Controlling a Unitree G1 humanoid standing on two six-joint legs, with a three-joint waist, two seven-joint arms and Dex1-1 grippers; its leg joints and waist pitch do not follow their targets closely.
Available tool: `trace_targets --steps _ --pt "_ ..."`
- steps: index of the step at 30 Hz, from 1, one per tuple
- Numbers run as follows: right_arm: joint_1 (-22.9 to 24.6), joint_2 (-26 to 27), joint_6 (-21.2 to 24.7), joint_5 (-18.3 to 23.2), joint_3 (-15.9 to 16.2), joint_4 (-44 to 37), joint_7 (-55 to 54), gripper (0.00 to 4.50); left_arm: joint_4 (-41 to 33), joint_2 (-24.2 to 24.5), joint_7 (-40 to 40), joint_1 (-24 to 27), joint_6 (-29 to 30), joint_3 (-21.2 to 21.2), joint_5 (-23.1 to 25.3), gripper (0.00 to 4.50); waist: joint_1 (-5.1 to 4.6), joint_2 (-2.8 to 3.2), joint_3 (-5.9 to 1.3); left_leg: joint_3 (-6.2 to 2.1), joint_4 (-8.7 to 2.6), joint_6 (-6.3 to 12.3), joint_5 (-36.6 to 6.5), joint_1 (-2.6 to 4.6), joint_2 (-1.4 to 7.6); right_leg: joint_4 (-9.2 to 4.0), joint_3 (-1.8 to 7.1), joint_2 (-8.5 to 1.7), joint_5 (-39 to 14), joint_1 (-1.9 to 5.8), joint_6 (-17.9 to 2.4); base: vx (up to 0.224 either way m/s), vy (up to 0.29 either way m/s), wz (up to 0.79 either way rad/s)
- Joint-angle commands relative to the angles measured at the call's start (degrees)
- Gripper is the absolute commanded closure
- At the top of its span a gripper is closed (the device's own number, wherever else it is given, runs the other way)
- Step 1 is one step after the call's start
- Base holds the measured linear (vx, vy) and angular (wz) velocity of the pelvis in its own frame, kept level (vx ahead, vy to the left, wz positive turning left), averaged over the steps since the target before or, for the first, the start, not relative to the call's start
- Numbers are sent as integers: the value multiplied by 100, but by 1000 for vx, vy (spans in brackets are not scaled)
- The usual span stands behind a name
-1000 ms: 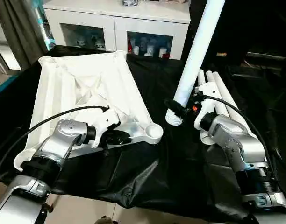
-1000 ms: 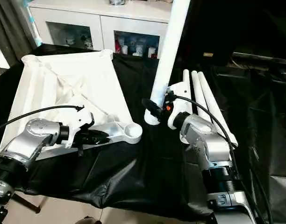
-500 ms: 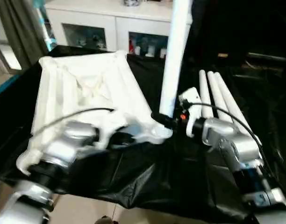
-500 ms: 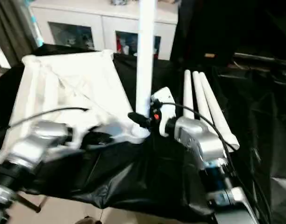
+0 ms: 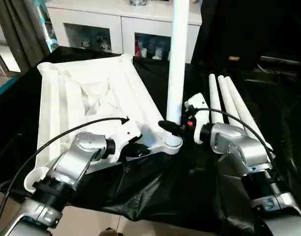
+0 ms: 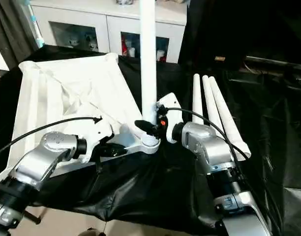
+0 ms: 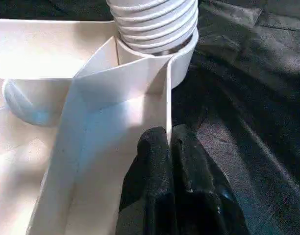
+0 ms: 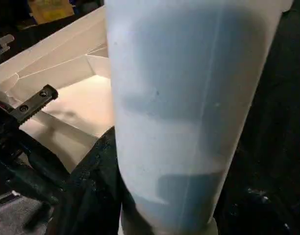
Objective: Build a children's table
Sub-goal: Insert table leg to table base
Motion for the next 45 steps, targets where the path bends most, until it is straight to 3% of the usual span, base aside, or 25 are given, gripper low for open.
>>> trace_targets --steps 1,13,19,20,21,23,25,27,28,29,30,32,34,36,38,41,43,45 --pt "-86 12 -154 -62 -36 140 58 259 -65 17 -61 124 -39 -90 -16 450 -6 2 -417 -48 -446 -200 -1451 130 179 -448 177 -382 -1468 201 -1058 0 0 0" --pt "63 238 -543 8 -303 798 -80 259 -179 23 -79 178 -113 40 -84 450 -43 30 -411 -58 -461 -229 -1654 136 179 -464 173 -381 -1579 187 -1095 0 0 0" --pt "294 455 -745 323 -781 1157 -196 259 -157 72 -114 167 -110 116 -104 450 -45 95 -418 -68 -466 -244 -1747 144 179 -456 171 -376 -1462 187 -1170 0 0 0" --pt "371 504 -801 379 -865 1233 -217 259 -146 84 -122 160 -114 129 -104 450 -51 78 -419 -68 -471 -246 -1759 142 178 -456 166 -368 -1440 192 -1180 0 0 0" --pt "393 518 -818 393 -885 1255 -219 259 -142 88 -125 158 -116 133 -104 450 -43 125 -420 -73 -470 -255 -1785 147 177 -452 170 -376 -1435 189 -1189 0 0 0" --pt "485 561 -911 391 -923 1338 -249 259 -122 98 -127 148 -138 146 -102 450 -43 112 -427 -71 -472 -253 -1790 147 180 -455 165 -372 -1351 192 -1219 0 0 0" --pt "635 632 -1085 340 -941 1454 -269 259 -84 101 -130 117 -175 170 -103 450 -42 173 -423 -81 -476 -284 -1892 152 175 -449 161 -363 -1337 184 -1245 0 0 0" --pt "708 671 -1149 346 -961 1487 -277 259 -59 98 -132 97 -188 182 -103 450 -41 152 -426 -78 -481 -283 -1933 155 176 -459 161 -366 -1356 188 -1248 0 0 0" --pt "756 699 -1160 378 -992 1487 -278 259 -38 92 -125 84 -202 190 -100 450 -32 199 -425 -89 -482 -294 -1954 155 175 -450 161 -369 -1365 189 -1251 0 0 0" --pt "808 724 -1195 401 -1028 1490 -293 259 -20 85 -119 71 -212 195 -98 450 -37 175 -417 -85 -488 -293 -2021 162 178 -469 161 -362 -1416 181 -1241 0 0 0" --pt "921 764 -1275 427 -1078 1488 -309 259 14 77 -106 49 -229 210 -97 450 -15 249 -420 -101 -489 -313 -2088 165 175 -461 162 -371 -1480 179 -1232 0 0 0" --pt "1020 795 -1406 402 -1089 1486 -347 259 40 81 -108 38 -241 226 -100 450 -13 264 -418 -106 -499 -337 -2207 177 175 -480 158 -368 -1550 172 -1210 0 0 0" --pt "1077 833 -1462 439 -1134 1483 -367 259 62 80 -105 31 -254 232 -100 450 -20 235 -418 -102 -504 -319 -2280 175 172 -500 161 -368 -1648 172 -1181 0 0 0" --pt "1168 913 -1584 524 -1229 1493 -412 259 110 79 -103 5 -271 247 -102 450 -14 312 -422 -119 -509 -326 -2366 177 170 -513 161 -376 -1771 166 -1152 0 0 0" --pt "1209 944 -1673 525 -1253 1493 -415 259 143 77 -101 -15 -284 255 -101 450 -18 305 -421 -123 -516 -318 -2408 171 169 -520 155 -368 -1848 165 -1136 0 0 0" --pt "1278 966 -1790 486 -1259 1417 -402 259 210 76 -104 -49 -319 263 -81 450 -13 375 -433 -133 -524 -345 -2468 176 175 -522 152 -369 -1823 156 -1135 0 0 0" --pt "1278 966 -1790 486 -1259 1417 -402 259 210 76 -104 -49 -319 263 -81 450 -15 359 -434 -130 -528 -335 -2478 174 175 -520 150 -364 -1765 158 -1151 0 0 0" --pt "1355 937 -1878 423 -1189 1259 -361 259 291 95 -105 -77 -381 249 -39 450 -10 379 -430 -128 -530 -323 -2497 175 173 -534 153 -360 -1776 148 -1139 0 0 0"
